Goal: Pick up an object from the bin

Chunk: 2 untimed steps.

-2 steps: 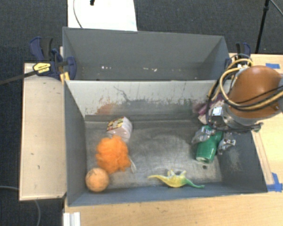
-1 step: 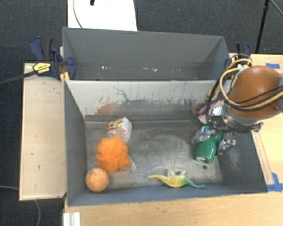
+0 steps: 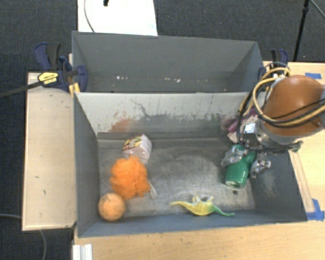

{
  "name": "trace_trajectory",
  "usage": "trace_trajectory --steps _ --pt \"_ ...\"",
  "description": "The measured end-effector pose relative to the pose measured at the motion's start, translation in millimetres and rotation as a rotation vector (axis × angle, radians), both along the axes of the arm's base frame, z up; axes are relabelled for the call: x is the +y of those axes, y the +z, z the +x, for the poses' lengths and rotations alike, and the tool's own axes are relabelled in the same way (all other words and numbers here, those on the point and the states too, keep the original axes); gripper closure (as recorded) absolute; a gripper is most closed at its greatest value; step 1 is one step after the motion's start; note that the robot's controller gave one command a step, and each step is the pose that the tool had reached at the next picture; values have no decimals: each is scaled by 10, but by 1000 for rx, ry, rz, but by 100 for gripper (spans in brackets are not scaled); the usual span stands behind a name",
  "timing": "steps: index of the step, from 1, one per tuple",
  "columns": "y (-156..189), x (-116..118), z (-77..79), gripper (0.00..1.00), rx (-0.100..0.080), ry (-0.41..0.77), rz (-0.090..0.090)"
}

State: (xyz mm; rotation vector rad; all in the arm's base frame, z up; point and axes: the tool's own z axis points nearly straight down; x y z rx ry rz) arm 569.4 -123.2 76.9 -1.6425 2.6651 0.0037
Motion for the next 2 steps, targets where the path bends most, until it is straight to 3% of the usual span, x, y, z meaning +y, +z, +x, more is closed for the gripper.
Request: trace_trajectory --steps 2 --pt "192 -11 6 100 3 -1 -7"
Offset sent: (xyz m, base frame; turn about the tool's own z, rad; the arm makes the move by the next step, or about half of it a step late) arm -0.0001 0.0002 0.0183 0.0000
